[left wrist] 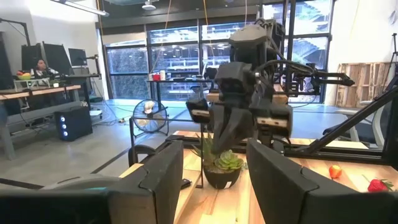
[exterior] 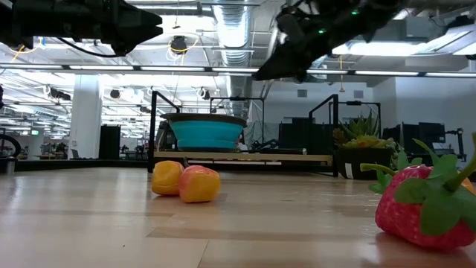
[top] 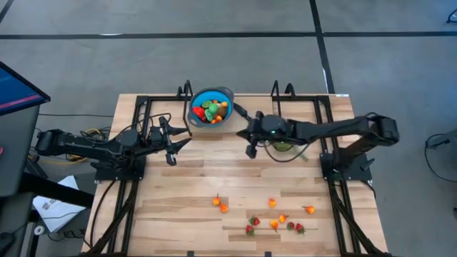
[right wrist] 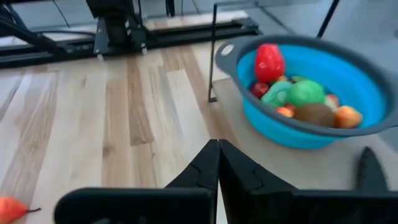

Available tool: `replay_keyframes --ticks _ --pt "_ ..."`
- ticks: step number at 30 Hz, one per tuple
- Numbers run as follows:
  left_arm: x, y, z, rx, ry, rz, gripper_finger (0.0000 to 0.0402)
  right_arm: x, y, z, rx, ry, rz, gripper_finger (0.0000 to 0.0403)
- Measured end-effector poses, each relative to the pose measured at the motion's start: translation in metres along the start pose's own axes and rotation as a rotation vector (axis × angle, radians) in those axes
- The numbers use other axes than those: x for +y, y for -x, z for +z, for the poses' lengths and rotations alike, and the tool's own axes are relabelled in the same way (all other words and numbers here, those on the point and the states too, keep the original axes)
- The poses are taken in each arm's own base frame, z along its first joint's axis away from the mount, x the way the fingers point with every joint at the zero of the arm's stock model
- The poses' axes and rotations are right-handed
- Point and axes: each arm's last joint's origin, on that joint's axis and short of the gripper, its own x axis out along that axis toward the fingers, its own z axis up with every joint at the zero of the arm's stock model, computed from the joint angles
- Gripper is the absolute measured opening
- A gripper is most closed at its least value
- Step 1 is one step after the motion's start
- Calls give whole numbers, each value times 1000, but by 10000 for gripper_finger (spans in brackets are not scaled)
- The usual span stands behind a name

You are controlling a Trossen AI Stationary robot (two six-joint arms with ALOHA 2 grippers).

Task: Pick & Place Fruit
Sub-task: Put the pear into the basket

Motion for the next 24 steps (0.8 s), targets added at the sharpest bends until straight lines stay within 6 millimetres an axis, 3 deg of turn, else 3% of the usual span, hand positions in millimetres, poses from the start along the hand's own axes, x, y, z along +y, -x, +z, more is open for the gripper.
replay_keyframes --ticks 7,16,24 --pt "0 0 1 -8 2 1 173 -1 37 -16 -69 8 24 0" --pt "0 0 1 -8 2 0 173 17 85 -42 -132 40 137 0" --pt "0 0 1 -9 3 5 173 35 114 -67 -135 70 272 0"
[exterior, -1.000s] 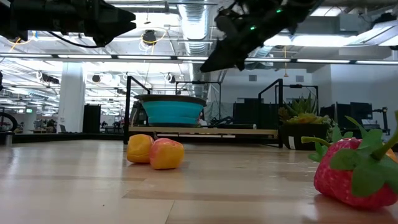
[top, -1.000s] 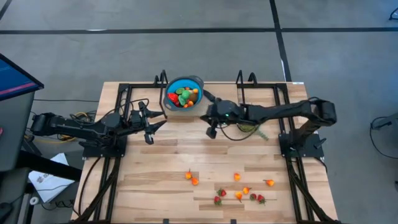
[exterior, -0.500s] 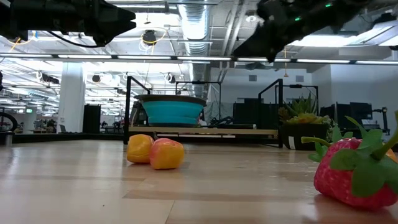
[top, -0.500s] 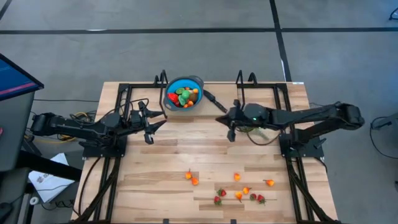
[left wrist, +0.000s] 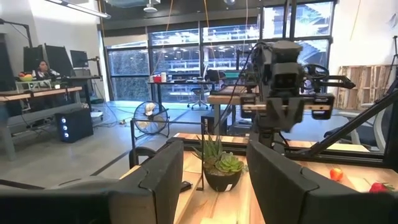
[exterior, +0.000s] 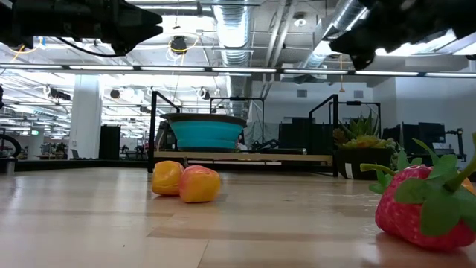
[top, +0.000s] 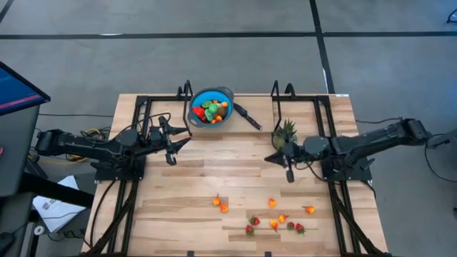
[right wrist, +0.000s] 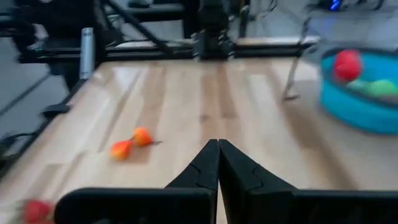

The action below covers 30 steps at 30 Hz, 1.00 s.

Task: Pick & Place Fruit
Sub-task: Put the pear into the basket

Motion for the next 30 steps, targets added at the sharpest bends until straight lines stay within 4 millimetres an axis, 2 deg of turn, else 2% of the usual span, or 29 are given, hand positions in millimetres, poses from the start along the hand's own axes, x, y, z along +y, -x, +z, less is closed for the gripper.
replay_keyframes --ticks 5,13,17,25,30 --pt "0 0 0 1 0 0 173 16 11 -8 91 -166 78 0" --pt "0 0 0 1 -1 0 173 38 32 -42 456 -435 71 0" --pt "0 0 0 2 -1 0 173 49 45 -47 609 -544 33 0" --pt "0 0 0 2 -1 0 172 61 76 -55 888 -644 -116 0" --pt "0 0 0 3 -1 0 173 68 86 -60 1033 -669 -62 0"
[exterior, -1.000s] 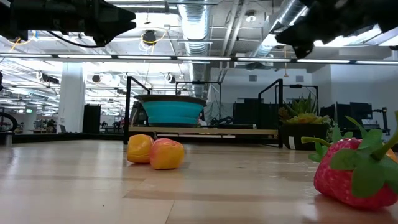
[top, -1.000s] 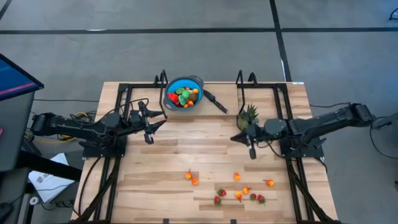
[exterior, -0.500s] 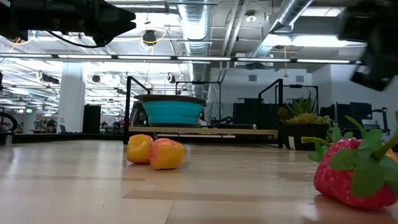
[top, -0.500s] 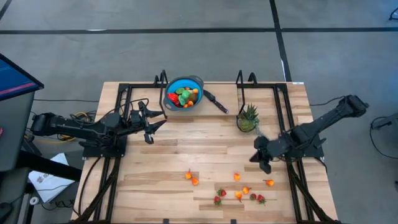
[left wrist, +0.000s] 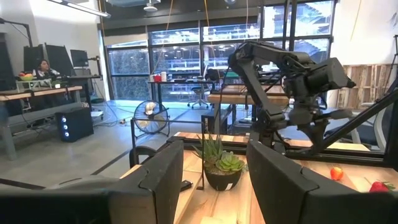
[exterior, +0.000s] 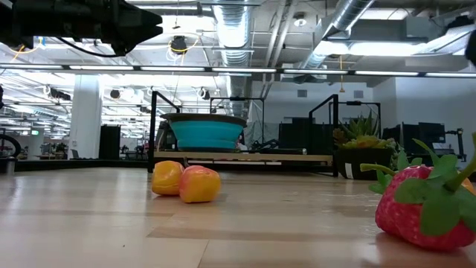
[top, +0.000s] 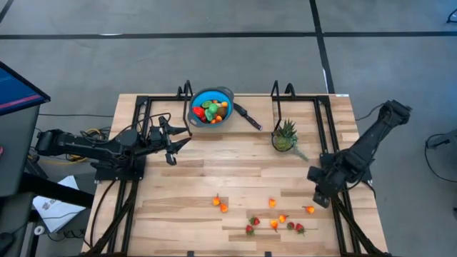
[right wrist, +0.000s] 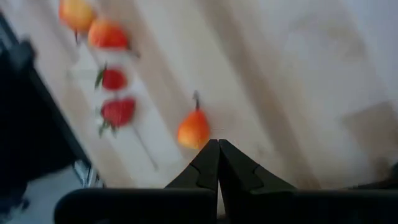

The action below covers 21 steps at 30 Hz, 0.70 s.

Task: Pick & Place Fruit
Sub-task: Put the pear into the basket

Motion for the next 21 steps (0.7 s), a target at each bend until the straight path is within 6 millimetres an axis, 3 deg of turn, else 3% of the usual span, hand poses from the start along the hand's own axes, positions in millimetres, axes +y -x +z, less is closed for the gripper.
replay_keyframes --ticks 7,16,21 --pt "0 0 0 -1 8 0 172 2 0 -9 44 21 10 11" --pt "0 0 0 -1 10 0 173 4 -2 -13 62 -95 -10 138" --pt "0 0 0 0 10 0 173 9 -12 -13 65 -135 -49 166"
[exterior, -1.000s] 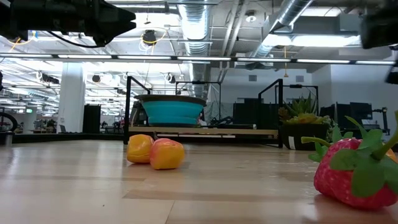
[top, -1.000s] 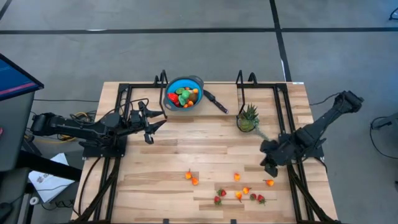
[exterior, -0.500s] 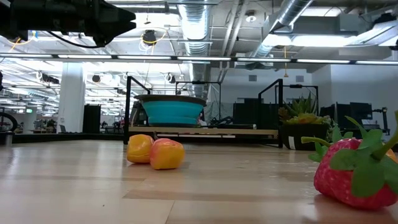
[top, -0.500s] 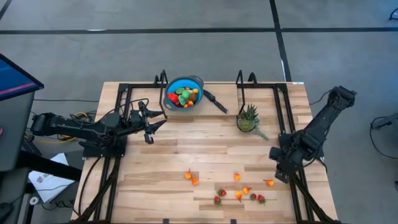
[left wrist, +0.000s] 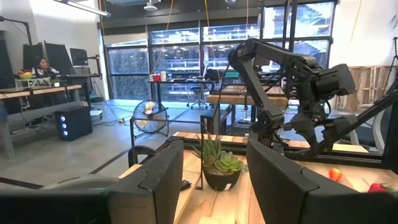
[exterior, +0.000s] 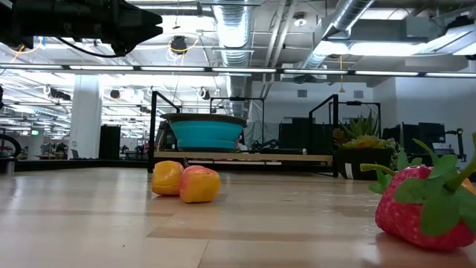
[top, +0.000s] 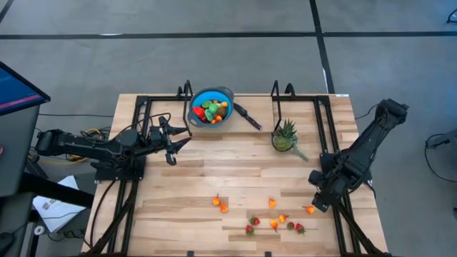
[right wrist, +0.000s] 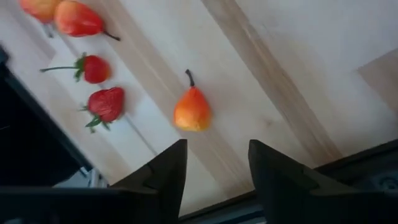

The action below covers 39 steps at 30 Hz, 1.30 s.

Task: Pick & Place Fruit
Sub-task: Put the pear into the basket

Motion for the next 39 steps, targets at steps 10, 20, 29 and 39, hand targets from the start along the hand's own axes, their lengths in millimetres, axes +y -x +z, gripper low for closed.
replay_keyframes --ticks 10,20,29,39 --pt "0 0 0 0 0 0 172 17 -30 1 2 42 -71 130" --pt "0 0 0 0 0 0 173 27 -49 2 9 44 -85 128" --pt "0 0 0 0 1 0 173 31 -66 3 13 98 -119 159" --pt "0 0 0 0 1 0 172 31 -74 3 37 96 -151 149"
